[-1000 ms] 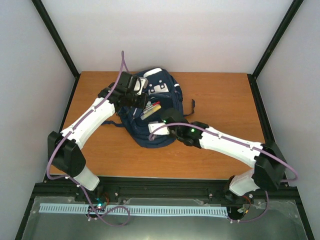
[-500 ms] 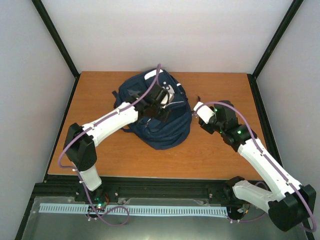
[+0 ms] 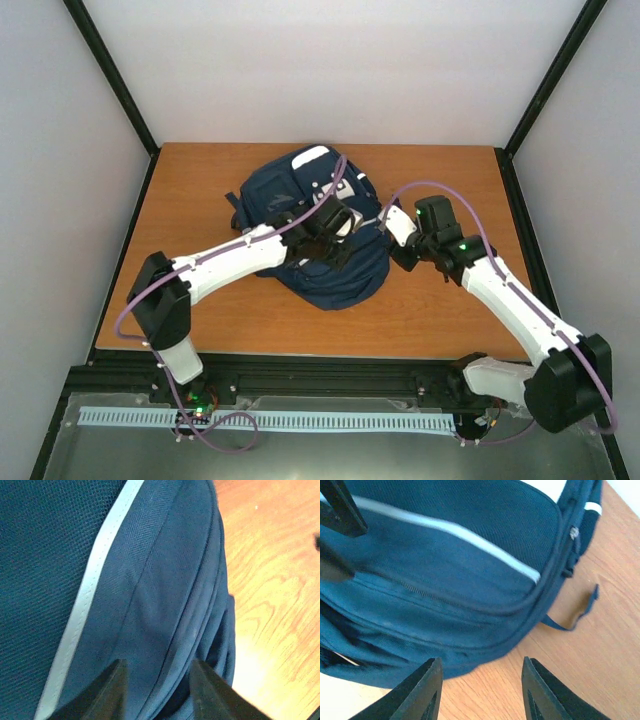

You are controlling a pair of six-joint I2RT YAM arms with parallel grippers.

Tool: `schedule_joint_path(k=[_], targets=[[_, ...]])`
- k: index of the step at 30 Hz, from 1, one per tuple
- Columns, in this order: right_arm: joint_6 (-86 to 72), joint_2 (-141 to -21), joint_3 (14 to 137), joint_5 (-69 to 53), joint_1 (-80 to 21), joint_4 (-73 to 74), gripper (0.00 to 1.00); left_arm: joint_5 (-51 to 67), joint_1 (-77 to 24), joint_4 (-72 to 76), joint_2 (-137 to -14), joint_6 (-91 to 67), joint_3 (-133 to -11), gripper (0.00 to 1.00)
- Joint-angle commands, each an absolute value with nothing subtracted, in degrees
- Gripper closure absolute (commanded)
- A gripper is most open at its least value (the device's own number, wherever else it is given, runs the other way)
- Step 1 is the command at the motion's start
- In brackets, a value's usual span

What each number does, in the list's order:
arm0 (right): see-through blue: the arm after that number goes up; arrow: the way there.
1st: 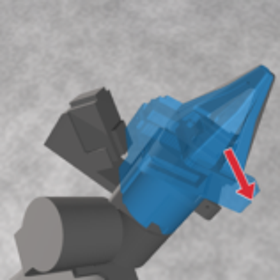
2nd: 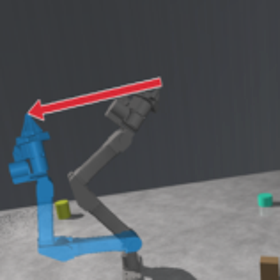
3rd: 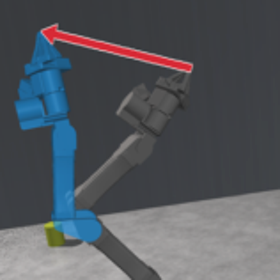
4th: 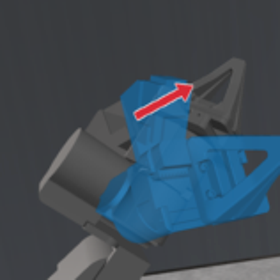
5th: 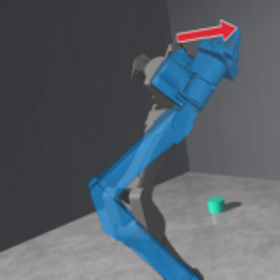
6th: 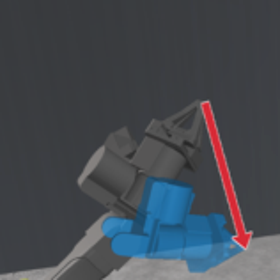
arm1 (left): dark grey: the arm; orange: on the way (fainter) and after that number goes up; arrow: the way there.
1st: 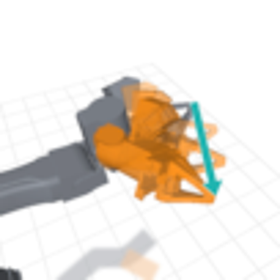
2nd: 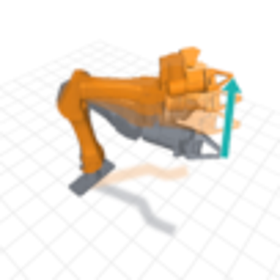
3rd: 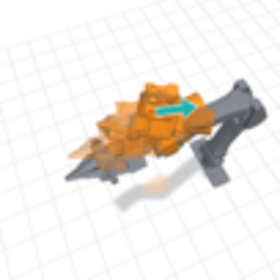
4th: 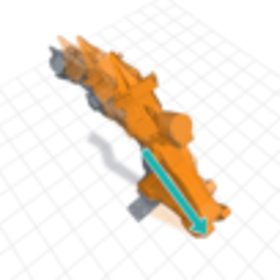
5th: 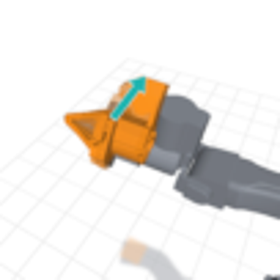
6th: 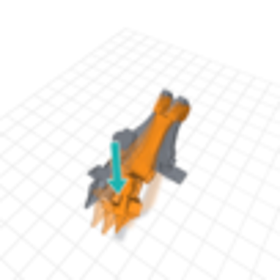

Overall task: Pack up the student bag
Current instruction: Adjust the student bag at the center of the board, then zip the student bag at the center of the board.

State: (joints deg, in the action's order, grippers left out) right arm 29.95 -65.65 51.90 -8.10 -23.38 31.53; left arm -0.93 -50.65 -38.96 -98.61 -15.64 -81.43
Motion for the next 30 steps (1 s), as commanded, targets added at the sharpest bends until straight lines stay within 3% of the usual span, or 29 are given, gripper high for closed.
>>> schedule_joint_path(k=[1, 5, 8, 12, 17, 23, 30], targets=[[26.2, -69.4, 57.8, -17.7, -23.1, 32.2, 0.55, -2.5, -51.4, -36.4, -90.7, -13.4, -77.4, 0.56], [25.4, -74.3, 62.6, -23.8, -23.1, 32.5, 0.54, -7.9, -51.4, -32.5, -81.3, -16.4, -68.4, 0.38], [23.7, -80.3, 65.3, -27.5, -23.3, 31.8, 0.54, -10.8, -50.7, -28.8, -73.7, -19.6, -59.4, 0.34], [22.0, -86.5, 66.5, -28.5, -24.1, 31.2, 0.55, -10.0, -48.0, -23.5, -68.8, -22.6, -49.8, 0.36], [21.5, -89.4, 65.6, -24.4, -24.4, 29.6, 0.56, -6.3, -43.4, -16.2, -67.0, -24.9, -40.8, 0.50], [21.1, -93.2, 65.2, -20.4, -24.4, 29.6, 0.56, -4.0, -41.0, -8.6, -71.1, -25.0, -36.2, 0.38], [21.2, -95.9, 65.7, -20.1, -24.4, 30.0, 0.56, -2.8, -40.8, -4.5, -76.0, -22.1, -36.1, 0.45]])
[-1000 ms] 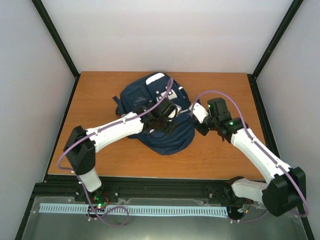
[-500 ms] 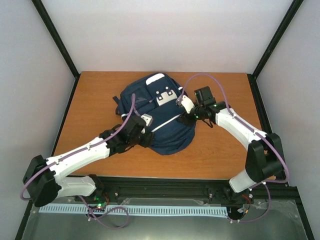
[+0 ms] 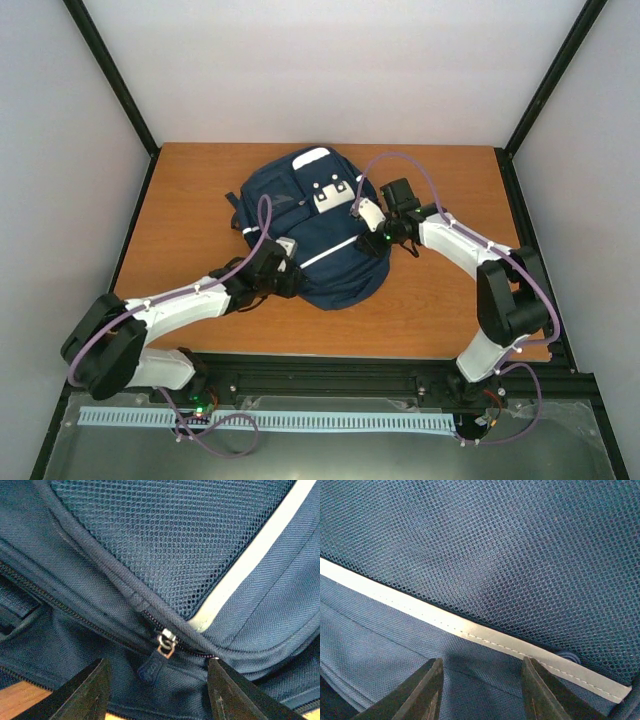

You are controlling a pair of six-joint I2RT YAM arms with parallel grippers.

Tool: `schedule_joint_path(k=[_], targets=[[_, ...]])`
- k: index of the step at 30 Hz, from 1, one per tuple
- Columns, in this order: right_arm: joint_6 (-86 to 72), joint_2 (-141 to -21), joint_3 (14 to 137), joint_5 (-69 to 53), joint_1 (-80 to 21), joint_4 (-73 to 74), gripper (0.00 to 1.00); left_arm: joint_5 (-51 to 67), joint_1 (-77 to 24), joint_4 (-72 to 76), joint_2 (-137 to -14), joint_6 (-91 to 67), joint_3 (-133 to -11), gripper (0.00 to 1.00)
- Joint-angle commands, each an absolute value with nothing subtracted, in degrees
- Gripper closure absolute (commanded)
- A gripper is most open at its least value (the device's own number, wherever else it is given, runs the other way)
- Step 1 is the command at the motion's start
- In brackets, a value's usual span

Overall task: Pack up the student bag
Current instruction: Zip the student bag at the center of the board.

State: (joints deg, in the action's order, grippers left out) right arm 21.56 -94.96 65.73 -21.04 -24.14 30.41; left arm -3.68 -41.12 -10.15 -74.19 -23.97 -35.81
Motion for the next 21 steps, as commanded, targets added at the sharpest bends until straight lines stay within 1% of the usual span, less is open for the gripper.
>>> schedule_joint_path(k=[1, 4, 8, 11, 13, 17, 19, 21], targets=[[21.1, -96.2, 65.6, -20.2, -24.4, 30.1, 0.56, -3.7, -40.8, -4.6, -76.5, -21.9, -36.2, 0.46], [21.2, -96.5, 65.5, -20.5, -24.4, 30.1, 0.56, -6.0, -40.7, -4.5, -77.2, -21.7, -35.9, 0.46], [21.4, -97.0, 65.6, -20.4, -24.4, 30.3, 0.56, -6.1, -40.7, -4.5, -78.1, -19.1, -36.0, 0.58], [21.4, -97.2, 65.5, -20.4, -24.4, 30.5, 0.56, -6.7, -40.7, -4.4, -78.4, -17.8, -35.5, 0.63], [21.4, -97.2, 65.4, -20.3, -24.4, 30.5, 0.56, -6.2, -40.7, -3.5, -78.5, -17.3, -34.8, 0.63], [21.5, -97.1, 65.4, -20.5, -24.4, 30.5, 0.56, -5.8, -40.7, -1.7, -78.5, -17.0, -33.6, 0.59], [21.5, -97.3, 65.3, -20.5, -24.4, 30.5, 0.56, -5.8, -40.7, -1.4, -78.6, -16.6, -33.3, 0.61], [21.6, -97.6, 65.3, -20.6, -24.4, 30.6, 0.56, -6.1, -40.6, -1.1, -78.8, -16.5, -33.1, 0.64]])
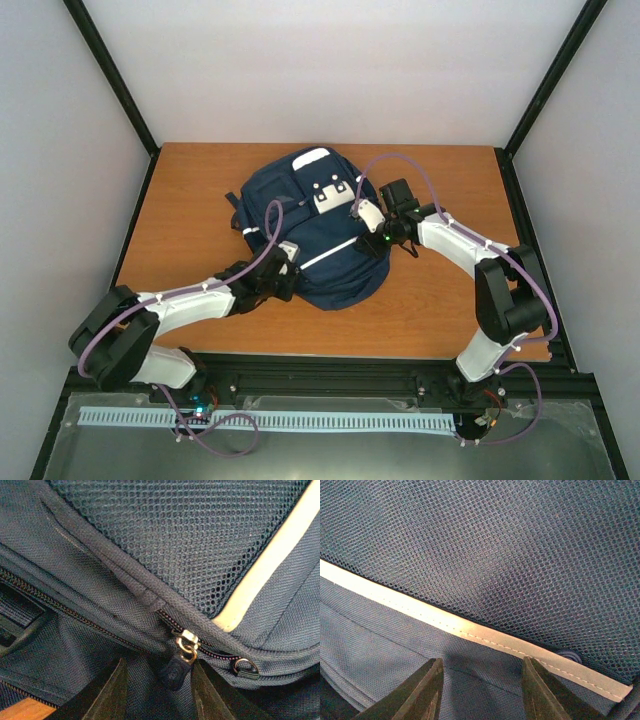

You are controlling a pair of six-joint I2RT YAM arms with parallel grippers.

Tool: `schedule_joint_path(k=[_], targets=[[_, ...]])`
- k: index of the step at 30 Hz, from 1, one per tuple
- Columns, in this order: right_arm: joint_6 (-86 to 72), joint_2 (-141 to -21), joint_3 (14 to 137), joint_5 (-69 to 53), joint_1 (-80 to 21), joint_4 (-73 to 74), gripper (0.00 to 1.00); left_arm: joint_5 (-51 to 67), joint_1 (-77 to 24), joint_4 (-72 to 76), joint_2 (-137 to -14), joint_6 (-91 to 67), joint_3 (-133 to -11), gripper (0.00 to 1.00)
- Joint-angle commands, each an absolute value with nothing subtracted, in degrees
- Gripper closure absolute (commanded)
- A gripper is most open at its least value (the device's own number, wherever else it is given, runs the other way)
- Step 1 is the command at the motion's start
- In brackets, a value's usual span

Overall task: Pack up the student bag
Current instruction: Zip the student bag at the center of the board.

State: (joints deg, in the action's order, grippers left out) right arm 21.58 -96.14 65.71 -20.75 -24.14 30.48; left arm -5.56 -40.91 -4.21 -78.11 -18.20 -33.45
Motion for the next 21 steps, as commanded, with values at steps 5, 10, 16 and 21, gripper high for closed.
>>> schedule_joint_path(k=[5, 10, 16, 21], targets=[[21.6, -97.9, 65.5, -20.9, -24.4, 30.9, 0.56, -5.3, -40.7, -0.3, -79.6, -15.5, -33.2, 0.77], [21.7, -97.6, 65.3, -20.5, -24.4, 30.9, 0.56, -4.6, -40.7, -0.5, -78.8, -15.2, -33.1, 0.95], [21.7, -97.4, 65.3, -20.4, -24.4, 31.0, 0.56, -3.5, -41.1, -3.9, -75.8, -18.1, -33.7, 0.99], [21.7, -97.2, 65.3, -20.2, -24.4, 31.1, 0.56, -1.6, -42.3, -8.4, -72.6, -21.4, -34.0, 0.99]])
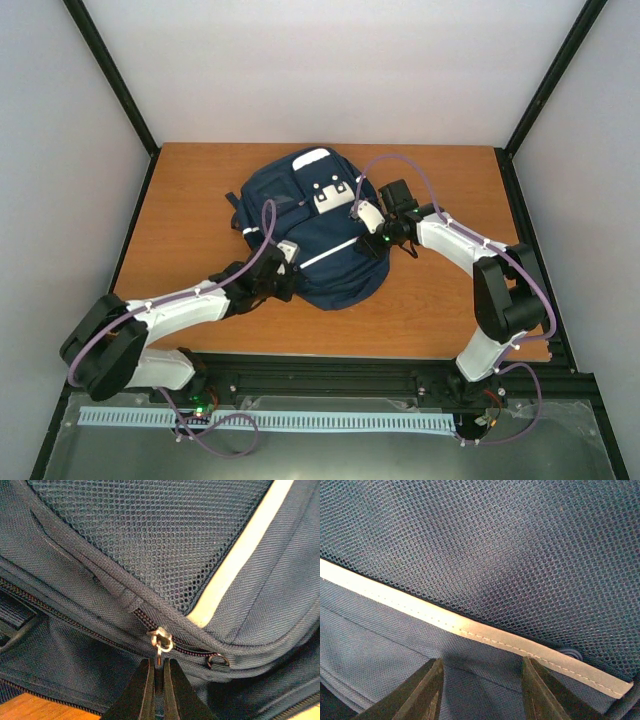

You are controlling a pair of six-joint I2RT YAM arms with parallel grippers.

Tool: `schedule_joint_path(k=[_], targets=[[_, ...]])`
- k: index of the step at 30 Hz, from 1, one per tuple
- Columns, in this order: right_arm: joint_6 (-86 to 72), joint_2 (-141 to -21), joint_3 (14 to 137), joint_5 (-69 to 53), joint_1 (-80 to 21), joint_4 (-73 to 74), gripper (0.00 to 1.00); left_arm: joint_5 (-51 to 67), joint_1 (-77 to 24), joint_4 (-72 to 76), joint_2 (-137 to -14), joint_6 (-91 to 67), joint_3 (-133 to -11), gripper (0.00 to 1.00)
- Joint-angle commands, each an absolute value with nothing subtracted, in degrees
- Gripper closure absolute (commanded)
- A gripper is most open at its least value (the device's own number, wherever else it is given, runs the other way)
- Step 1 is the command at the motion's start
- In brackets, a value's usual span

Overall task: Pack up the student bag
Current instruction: Zip the student bag at the center of the board.

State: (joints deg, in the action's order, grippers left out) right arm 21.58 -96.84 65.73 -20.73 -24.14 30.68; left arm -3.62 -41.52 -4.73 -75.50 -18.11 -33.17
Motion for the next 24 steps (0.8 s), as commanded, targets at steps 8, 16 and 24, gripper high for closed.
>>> schedule_joint_path(k=[8, 16, 24], targets=[[21.7, -98.0, 65.5, -20.8, -24.4, 31.6, 0.56, 9.3, -45.5, -16.0, -78.2, -23.8, -40.5, 0.99], [21.5, -98.1, 65.5, -21.3, -24.4, 31.9, 0.56, 16.4, -47.9, -18.1, -80.5, -24.0, -45.5, 0.99], [21.5, -98.7, 65.6, -22.3, -24.4, 32.3, 0.56, 22.9, -48.0, -13.7, -84.8, -27.9, -49.2, 0.99]])
